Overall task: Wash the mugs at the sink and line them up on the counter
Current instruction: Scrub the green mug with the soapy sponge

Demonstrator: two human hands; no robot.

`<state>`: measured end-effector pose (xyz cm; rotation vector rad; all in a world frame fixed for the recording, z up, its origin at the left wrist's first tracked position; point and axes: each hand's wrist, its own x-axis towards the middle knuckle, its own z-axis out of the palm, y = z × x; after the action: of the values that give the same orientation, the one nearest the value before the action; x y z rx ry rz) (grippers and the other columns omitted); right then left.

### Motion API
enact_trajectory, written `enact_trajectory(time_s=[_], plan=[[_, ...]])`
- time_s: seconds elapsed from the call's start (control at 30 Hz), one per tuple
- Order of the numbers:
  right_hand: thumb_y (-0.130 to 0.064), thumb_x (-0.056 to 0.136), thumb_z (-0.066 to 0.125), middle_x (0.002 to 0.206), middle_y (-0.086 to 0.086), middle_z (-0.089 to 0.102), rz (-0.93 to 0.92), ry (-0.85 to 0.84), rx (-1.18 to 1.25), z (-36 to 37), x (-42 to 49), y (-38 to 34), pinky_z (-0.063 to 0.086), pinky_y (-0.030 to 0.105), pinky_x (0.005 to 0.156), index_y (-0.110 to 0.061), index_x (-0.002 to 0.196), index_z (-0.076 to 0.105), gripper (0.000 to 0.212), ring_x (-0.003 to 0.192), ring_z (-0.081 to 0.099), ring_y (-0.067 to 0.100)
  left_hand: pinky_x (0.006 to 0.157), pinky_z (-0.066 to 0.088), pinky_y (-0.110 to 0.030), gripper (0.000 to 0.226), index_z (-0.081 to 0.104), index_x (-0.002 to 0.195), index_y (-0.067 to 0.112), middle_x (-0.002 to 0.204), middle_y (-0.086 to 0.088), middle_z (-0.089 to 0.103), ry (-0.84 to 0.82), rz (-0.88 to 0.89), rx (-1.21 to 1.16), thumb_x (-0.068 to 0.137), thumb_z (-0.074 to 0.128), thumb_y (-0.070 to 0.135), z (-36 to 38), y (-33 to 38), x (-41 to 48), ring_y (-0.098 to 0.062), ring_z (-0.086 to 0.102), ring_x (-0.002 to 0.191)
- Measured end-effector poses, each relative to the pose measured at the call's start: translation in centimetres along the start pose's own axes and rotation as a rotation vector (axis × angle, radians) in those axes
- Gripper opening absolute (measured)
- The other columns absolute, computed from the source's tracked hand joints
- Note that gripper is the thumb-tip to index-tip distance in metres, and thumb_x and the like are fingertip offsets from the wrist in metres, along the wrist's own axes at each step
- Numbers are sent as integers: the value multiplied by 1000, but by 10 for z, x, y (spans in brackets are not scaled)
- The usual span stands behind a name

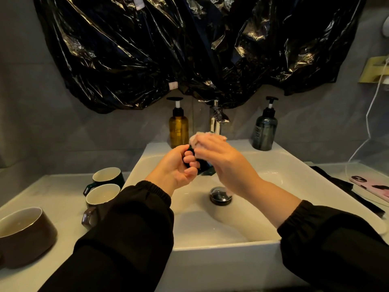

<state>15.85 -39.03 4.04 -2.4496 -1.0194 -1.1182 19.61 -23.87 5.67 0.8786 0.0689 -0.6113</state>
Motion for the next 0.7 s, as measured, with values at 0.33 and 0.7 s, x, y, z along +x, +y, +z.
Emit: enact_trajectory(time_s=[0.33, 0.7], plan=[[-29, 92, 55, 79, 3, 65, 1255, 300, 1223, -4, 10, 33, 50, 33, 74, -16, 86, 66, 18, 75, 64, 18, 32, 22, -14, 49, 44, 54, 14, 46, 3, 35, -42, 36, 15, 98, 40, 33, 4, -7, -4, -8, 34, 37], [-25, 96, 30, 102, 24, 69, 1412, 247, 1867, -11, 13, 3, 54, 44, 84, 2, 108, 64, 45, 94, 62, 34, 36, 21, -19, 44, 38, 58, 17, 47, 4, 30, -31, 408, 164, 99, 40, 31, 21, -19, -3, -8, 30, 43]])
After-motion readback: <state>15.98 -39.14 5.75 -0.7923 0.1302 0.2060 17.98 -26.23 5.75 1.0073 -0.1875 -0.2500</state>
